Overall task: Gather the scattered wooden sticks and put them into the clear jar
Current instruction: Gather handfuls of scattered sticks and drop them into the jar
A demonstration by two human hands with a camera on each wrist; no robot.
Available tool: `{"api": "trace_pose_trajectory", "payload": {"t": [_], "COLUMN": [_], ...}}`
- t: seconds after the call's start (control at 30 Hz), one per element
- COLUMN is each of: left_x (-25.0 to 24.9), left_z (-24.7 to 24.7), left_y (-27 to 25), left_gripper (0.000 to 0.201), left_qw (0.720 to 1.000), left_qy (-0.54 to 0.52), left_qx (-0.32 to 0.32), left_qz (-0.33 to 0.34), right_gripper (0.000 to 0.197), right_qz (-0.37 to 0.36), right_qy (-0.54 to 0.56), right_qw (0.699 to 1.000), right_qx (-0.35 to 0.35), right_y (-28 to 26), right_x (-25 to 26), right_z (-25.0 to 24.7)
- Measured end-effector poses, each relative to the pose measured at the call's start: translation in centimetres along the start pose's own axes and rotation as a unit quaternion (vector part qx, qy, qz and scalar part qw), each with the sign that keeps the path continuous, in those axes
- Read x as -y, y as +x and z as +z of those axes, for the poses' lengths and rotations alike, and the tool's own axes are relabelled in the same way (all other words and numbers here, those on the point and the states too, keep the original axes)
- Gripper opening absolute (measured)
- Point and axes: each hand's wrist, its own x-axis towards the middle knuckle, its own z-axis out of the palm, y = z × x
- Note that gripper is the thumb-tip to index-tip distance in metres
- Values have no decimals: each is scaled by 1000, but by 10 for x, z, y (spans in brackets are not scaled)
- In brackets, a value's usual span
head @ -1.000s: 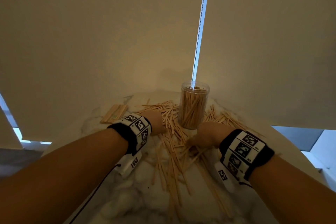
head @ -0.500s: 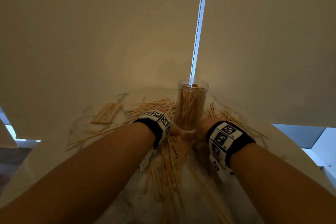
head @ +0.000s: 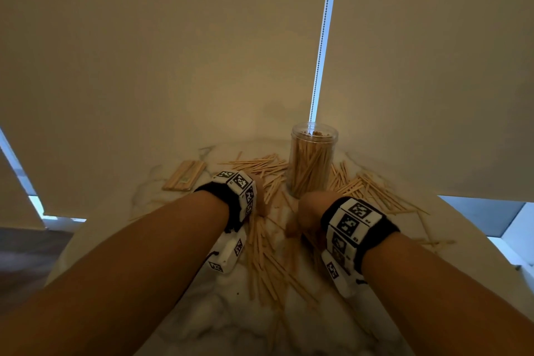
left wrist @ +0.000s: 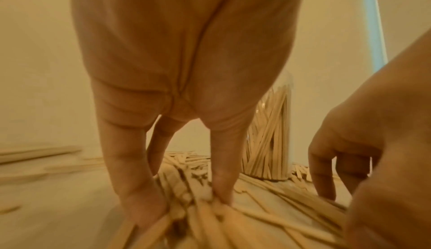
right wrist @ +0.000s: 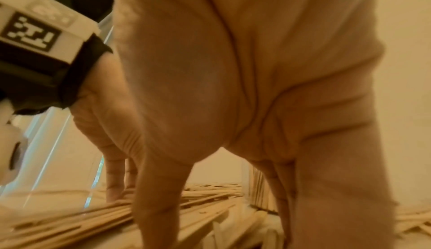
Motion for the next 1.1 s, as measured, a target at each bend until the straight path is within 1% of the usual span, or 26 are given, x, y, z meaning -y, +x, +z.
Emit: {"api": "trace_pose_trajectory", "payload": {"t": [0.03,0.07,0.1,0.13,0.17,0.2,0.3,0.37,0.43,0.47,0.5,0.53,0.57,0.63,0.67,0.7,0.73,0.8,0.83,0.87,0.93,0.97,1.0,1.03,1.07,1.1], "left_x": [3,6,6,7,6,6,8,9,10,10,10,9,9,11,12,14,16,13,12,9,6,3,3,6,8,7], "left_z": [1,-3,-4,-2,-1,1,6,13,16,17,18,16,17,16,19,31,36,19,10,1,3,5,8,21,37,45], "left_y": [0,-11,-20,-25,-25,-26,-28,-22,-21,-23,-30,-36,-35,-30,-22,2,15,-16,-38,-60,-70,-68,-60,-26,14,38], "left_gripper": [83,81,75,72,73,75,76,86,93,91,82,72,67,70,69,64,60,58,57,52,37,35,38,43,46,46], "left_qw": [1000,1000,1000,1000,999,1000,999,1000,1000,999,999,999,999,1000,1000,1000,1000,1000,1000,1000,998,998,999,999,999,999], "left_qy": [-2,-5,-7,-14,-27,-27,-30,-11,-3,-8,-18,-18,-18,-10,-2,-16,-19,19,7,-13,-54,-56,-40,-46,-17,10], "left_qx": [1,1,11,23,27,17,10,4,-19,-28,-35,-24,-19,-14,-2,0,17,10,6,11,17,18,25,5,27,26], "left_qz": [-1,1,-1,-2,3,2,-3,7,18,17,19,23,23,20,16,16,7,1,0,7,0,-2,-2,13,10,25], "right_gripper": [56,50,48,50,53,55,48,40,39,40,40,40,38,31,32,34,36,32,33,36,39,39,38,38,37,36], "right_qz": [-10,-16,-18,-16,-13,-12,-16,-18,-22,-21,-21,-19,-18,-15,-15,-15,-11,-9,-9,-9,-16,-23,-26,-30,-29,-32], "right_qy": [-4,-5,2,12,15,13,0,-14,-26,-32,-41,-52,-68,-104,-121,-131,-134,-144,-156,-167,-166,-167,-167,-169,-169,-167], "right_qw": [1000,1000,1000,1000,1000,1000,1000,1000,999,999,999,998,997,994,992,991,990,989,987,985,985,985,985,985,985,985], "right_qx": [-1,-4,-6,-7,-10,-12,-10,-9,-10,-11,-8,-1,8,29,34,37,38,36,40,44,40,35,34,31,29,28], "right_y": [-1,-1,-3,-6,-7,-9,-11,-13,-14,-15,-16,-17,-17,-18,-19,-20,-20,-19,-18,-18,-17,-17,-18,-18,-20,-20], "right_x": [-1,-3,-4,-5,-5,-5,-4,-2,-2,-1,0,1,2,3,2,1,1,-2,-3,-3,-6,-6,-7,-7,-8,-8], "right_z": [0,-1,0,0,1,1,3,2,3,3,4,4,5,5,4,4,4,4,5,6,6,6,7,8,9,9]}}
